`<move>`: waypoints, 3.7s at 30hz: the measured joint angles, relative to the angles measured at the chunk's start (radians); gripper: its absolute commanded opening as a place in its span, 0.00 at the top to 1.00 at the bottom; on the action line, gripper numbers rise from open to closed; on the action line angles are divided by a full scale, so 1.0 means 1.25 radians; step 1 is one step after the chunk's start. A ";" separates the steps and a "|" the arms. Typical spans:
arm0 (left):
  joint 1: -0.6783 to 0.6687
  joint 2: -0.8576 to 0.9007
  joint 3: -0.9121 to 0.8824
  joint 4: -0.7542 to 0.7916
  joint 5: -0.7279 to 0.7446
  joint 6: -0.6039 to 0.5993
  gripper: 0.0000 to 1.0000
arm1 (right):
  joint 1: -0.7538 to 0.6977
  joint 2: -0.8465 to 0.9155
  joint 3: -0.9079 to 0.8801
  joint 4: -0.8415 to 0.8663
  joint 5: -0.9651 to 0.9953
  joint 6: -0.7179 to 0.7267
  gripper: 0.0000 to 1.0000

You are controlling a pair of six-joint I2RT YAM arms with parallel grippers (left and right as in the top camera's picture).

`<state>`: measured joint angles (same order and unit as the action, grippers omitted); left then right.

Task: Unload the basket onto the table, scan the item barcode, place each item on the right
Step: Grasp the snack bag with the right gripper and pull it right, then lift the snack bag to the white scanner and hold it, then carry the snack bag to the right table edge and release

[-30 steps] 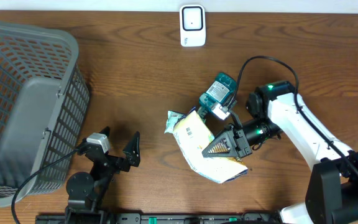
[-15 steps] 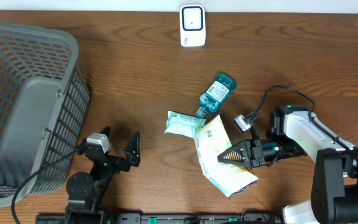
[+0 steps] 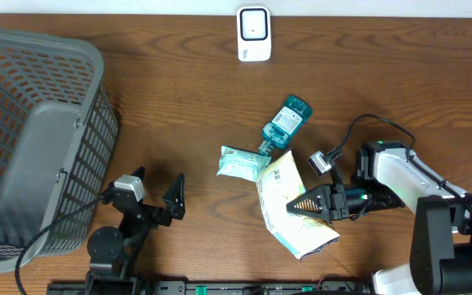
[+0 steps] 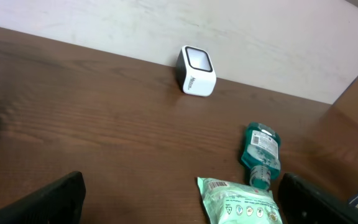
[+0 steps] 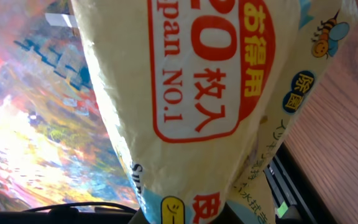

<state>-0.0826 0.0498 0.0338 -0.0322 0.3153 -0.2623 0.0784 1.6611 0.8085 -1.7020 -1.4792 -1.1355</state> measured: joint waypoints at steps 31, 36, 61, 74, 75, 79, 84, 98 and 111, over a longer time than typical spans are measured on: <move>0.000 0.000 0.000 0.000 0.000 0.000 0.01 | -0.002 0.000 0.019 0.000 0.035 -0.051 0.98; 0.000 0.000 0.000 0.000 0.000 0.000 0.01 | -0.002 0.000 0.206 0.016 0.077 -0.045 0.98; 0.000 0.000 0.000 0.000 0.000 0.000 0.01 | 0.144 0.118 0.547 0.904 1.098 0.979 0.99; 0.000 0.000 0.000 0.000 0.000 0.000 0.01 | 0.206 0.521 1.109 0.698 1.295 0.833 0.99; 0.000 0.000 0.000 0.000 0.000 0.000 0.01 | 0.214 0.539 1.125 0.705 1.316 0.812 0.99; 0.000 0.000 0.000 0.000 0.000 0.000 0.01 | 0.242 0.592 1.135 0.752 1.389 0.743 0.99; 0.000 0.000 0.000 0.000 0.000 0.000 0.01 | 0.270 0.648 1.135 0.845 1.485 0.666 0.99; 0.000 0.000 0.000 0.000 0.000 0.000 0.01 | 0.281 0.651 1.177 0.736 1.605 0.653 0.99; 0.000 0.000 0.000 0.000 0.000 0.000 0.01 | 0.125 0.648 1.370 0.231 1.676 1.016 0.99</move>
<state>-0.0826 0.0498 0.0338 -0.0319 0.3153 -0.2623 0.2348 2.4710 2.5206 -1.4128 0.6163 0.1341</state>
